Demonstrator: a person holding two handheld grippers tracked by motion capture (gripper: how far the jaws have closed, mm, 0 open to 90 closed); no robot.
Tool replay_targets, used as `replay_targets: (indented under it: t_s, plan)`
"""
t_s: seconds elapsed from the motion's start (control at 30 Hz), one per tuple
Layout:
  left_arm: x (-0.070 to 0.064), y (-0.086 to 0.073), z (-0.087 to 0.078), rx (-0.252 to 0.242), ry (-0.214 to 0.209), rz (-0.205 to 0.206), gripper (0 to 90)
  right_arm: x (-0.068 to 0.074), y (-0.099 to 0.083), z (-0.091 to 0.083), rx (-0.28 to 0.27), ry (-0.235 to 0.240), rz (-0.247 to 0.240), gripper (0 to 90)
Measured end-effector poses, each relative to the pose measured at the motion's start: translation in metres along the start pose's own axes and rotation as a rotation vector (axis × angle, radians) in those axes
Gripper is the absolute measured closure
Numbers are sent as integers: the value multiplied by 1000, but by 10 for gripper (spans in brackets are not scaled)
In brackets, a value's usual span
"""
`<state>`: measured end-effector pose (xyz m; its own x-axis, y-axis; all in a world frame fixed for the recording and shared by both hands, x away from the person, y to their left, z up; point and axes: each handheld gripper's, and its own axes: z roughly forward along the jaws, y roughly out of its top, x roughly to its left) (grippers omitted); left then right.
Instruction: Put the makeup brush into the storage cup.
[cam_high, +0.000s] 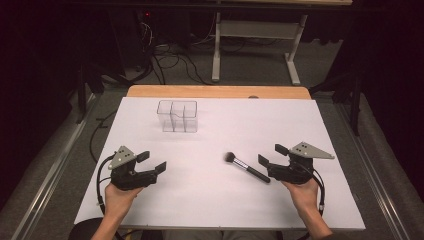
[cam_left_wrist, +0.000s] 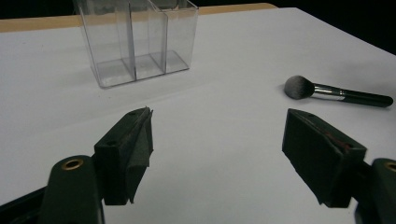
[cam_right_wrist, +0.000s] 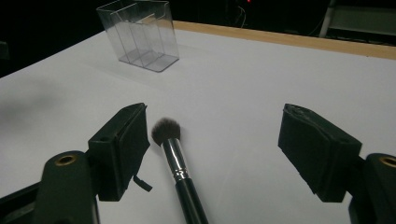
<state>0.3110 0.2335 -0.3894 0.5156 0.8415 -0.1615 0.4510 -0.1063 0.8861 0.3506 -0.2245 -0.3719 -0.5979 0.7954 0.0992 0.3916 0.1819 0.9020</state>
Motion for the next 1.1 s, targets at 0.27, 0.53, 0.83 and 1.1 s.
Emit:
replay_targets:
  t_s: [0.27,0.53,0.83,1.1]
  plan:
    - [-1,0,1,1,-5,4,247,7,5,10,1,17,-12,254]
    - [-1,0,2,5,-9,2,247,15,12,22,5,35,-18,250]
    - [-1,0,2,9,-11,5,247,20,16,33,8,52,-21,249]
    - [-1,0,2,5,-14,0,247,24,22,42,3,61,-8,247]
